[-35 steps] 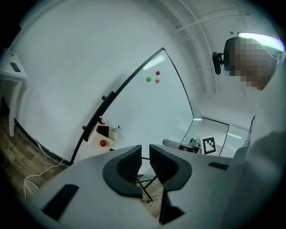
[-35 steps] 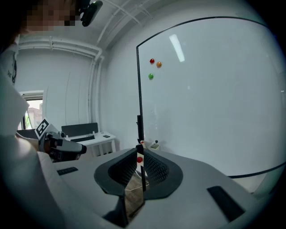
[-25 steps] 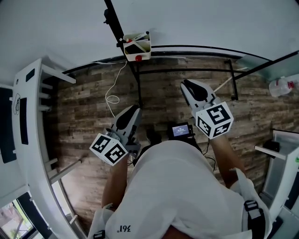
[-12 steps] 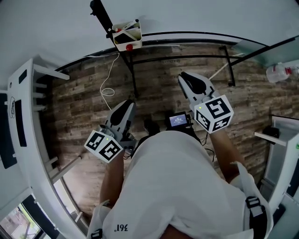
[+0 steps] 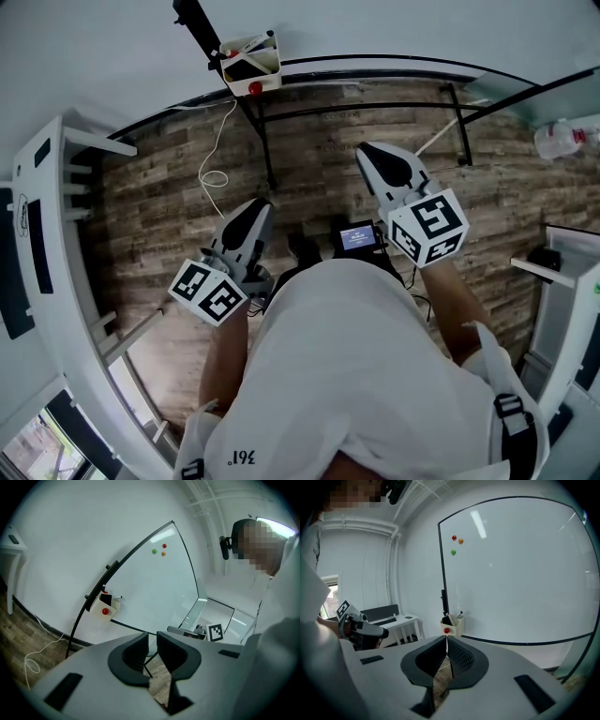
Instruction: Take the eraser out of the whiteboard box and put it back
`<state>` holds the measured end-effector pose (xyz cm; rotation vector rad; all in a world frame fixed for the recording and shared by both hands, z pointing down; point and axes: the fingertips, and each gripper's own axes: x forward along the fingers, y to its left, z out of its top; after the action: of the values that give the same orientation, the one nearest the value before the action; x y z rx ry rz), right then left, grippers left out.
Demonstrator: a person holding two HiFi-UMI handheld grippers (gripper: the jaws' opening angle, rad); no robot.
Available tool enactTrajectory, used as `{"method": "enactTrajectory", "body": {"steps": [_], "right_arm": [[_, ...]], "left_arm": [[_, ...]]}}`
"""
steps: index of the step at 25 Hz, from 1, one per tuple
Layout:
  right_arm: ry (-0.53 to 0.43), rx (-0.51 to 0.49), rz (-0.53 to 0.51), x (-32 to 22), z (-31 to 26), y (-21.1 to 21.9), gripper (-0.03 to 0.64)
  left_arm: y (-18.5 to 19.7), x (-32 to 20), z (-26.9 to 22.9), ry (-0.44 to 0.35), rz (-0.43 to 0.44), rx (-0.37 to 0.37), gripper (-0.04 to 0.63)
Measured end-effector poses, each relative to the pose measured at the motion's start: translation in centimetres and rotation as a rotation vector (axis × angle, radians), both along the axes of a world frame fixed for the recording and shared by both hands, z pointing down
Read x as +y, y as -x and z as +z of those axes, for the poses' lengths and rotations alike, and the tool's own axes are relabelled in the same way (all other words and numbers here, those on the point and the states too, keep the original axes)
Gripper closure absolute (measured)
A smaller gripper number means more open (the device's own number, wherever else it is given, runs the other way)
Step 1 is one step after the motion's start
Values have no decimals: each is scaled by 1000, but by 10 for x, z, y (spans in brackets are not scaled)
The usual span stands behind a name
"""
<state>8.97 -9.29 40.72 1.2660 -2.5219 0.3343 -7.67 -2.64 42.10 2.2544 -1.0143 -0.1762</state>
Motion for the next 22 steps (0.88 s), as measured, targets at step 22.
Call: {"method": "enactTrajectory", "body": {"steps": [22], "right_arm": [[-26,45,-29,-2,-6,-1,594]], "left_arm": [[-14,-2,1,8,33,-7,535]]}}
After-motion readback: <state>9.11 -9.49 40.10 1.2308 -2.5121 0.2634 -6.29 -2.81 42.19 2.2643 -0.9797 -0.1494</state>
